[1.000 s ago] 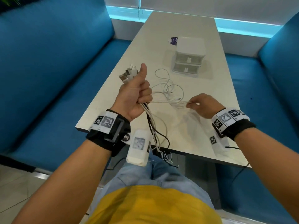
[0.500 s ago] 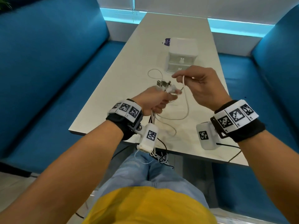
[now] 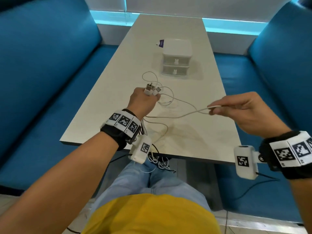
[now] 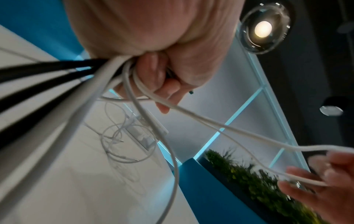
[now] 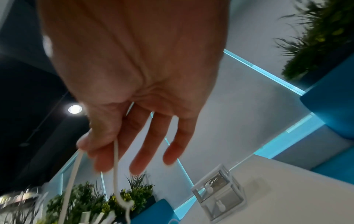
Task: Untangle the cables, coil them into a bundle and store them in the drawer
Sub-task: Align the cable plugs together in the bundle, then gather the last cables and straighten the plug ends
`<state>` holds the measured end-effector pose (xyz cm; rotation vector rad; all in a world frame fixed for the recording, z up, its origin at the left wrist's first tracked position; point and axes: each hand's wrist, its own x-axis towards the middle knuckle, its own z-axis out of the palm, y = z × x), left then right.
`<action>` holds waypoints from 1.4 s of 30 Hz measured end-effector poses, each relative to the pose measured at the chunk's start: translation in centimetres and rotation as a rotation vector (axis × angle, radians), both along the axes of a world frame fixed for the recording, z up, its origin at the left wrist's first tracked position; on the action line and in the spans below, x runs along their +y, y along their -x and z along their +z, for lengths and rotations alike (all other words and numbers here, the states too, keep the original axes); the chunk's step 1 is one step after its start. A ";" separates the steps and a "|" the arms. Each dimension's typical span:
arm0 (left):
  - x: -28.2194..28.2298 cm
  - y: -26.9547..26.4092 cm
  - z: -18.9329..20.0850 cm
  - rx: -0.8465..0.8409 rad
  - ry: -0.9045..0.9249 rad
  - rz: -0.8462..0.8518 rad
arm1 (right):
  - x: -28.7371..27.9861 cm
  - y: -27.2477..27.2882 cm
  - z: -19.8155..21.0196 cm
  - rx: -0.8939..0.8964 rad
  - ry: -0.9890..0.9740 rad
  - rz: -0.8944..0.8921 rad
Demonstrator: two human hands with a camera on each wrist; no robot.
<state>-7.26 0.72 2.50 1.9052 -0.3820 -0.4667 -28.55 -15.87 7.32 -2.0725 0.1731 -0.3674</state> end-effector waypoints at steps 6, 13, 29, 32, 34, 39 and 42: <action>-1.7 4.2 1.8 -0.217 -0.010 -0.267 | 0.9 0.2 0.5 0.234 -0.048 -0.165; -3.4 7.5 3.7 -0.262 -0.003 -0.444 | 0.4 -0.1 -2.1 0.321 0.160 -0.316; -5.9 16.0 7.5 0.120 0.170 -0.987 | -2.6 17.0 -23.8 0.697 -0.698 -1.056; -6.4 17.1 6.7 0.074 0.111 -1.045 | -0.5 17.9 -26.5 0.936 -0.672 -0.860; -6.7 17.8 6.1 0.075 0.084 -1.061 | 0.6 18.5 -27.4 1.047 -0.660 -0.747; -7.5 18.7 4.6 0.155 0.118 -0.973 | -0.5 18.3 -26.0 0.871 -0.656 -0.746; -7.9 19.1 3.6 0.155 0.156 -0.947 | -1.5 17.3 -20.6 0.484 -0.810 -0.677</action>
